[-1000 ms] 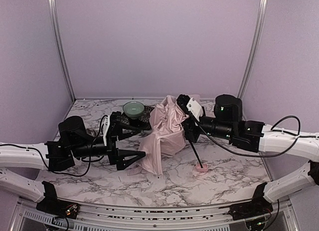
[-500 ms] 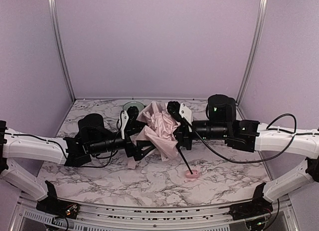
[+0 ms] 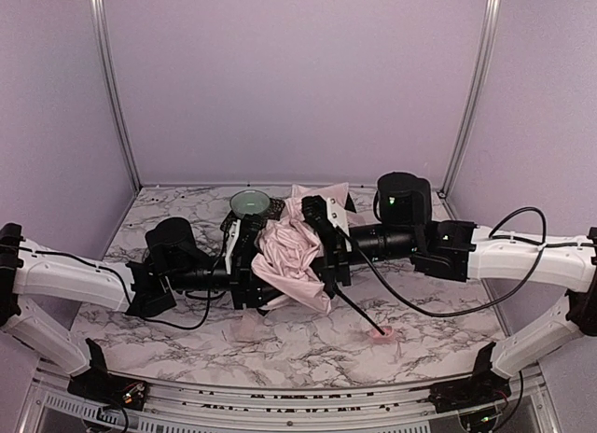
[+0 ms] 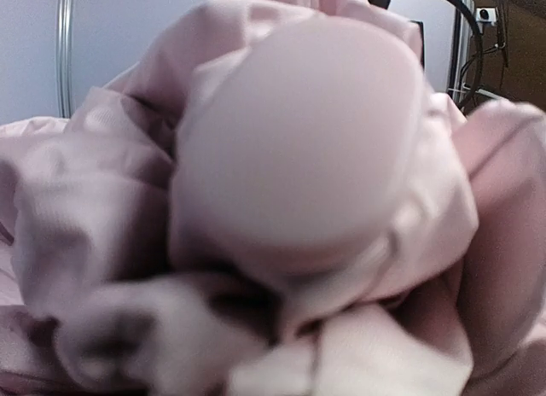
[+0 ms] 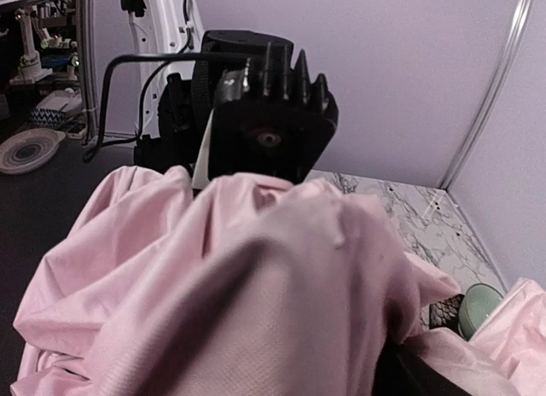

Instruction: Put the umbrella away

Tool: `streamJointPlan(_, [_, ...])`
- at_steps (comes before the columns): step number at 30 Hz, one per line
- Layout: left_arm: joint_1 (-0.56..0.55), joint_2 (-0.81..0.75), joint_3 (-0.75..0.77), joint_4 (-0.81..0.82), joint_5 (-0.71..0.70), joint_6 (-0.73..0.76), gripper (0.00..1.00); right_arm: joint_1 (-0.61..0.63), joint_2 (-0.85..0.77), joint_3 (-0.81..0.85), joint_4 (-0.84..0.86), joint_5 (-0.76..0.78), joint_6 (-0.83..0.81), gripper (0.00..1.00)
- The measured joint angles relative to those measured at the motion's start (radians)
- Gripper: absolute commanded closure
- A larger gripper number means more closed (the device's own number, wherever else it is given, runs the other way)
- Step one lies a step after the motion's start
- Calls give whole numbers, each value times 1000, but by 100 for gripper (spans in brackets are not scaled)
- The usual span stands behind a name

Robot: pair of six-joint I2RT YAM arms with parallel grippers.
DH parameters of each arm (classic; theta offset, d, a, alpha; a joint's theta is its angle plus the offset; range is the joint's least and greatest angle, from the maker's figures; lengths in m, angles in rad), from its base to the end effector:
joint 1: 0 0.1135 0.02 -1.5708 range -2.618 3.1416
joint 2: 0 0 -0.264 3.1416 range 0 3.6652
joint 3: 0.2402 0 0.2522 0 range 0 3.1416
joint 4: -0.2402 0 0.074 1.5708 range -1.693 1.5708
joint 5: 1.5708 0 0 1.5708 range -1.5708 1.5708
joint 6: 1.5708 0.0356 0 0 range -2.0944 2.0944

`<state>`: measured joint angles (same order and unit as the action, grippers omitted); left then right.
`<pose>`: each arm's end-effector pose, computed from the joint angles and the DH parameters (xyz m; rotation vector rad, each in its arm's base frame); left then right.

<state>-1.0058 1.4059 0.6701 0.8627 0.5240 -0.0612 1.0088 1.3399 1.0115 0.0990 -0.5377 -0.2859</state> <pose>0.1469 -0.2650 0.2672 1.1031 1.1424 -1.2282 0.1512 0.2743 0.3245 -1.4281 1.2232 0.9888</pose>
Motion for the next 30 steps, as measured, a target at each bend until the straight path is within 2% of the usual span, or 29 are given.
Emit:
streamJointPlan(4, [-6, -20, -36, 46, 10, 6, 80, 2, -12, 7, -19, 19, -23, 1])
streamJointPlan(8, [-13, -42, -80, 60, 3, 26, 89, 3, -51, 7, -85, 49, -56, 0])
streamJointPlan(14, [-11, -76, -137, 53, -29, 101, 93, -6, -167, 7, -272, 71, -113, 0])
streamJointPlan(19, [-8, -113, -156, -14, 1, 216, 99, -34, -256, 26, -441, 43, -151, 0])
streamJointPlan(30, [-8, -220, -157, -197, 88, 385, 100, -147, -301, 114, -608, 41, -164, 0])
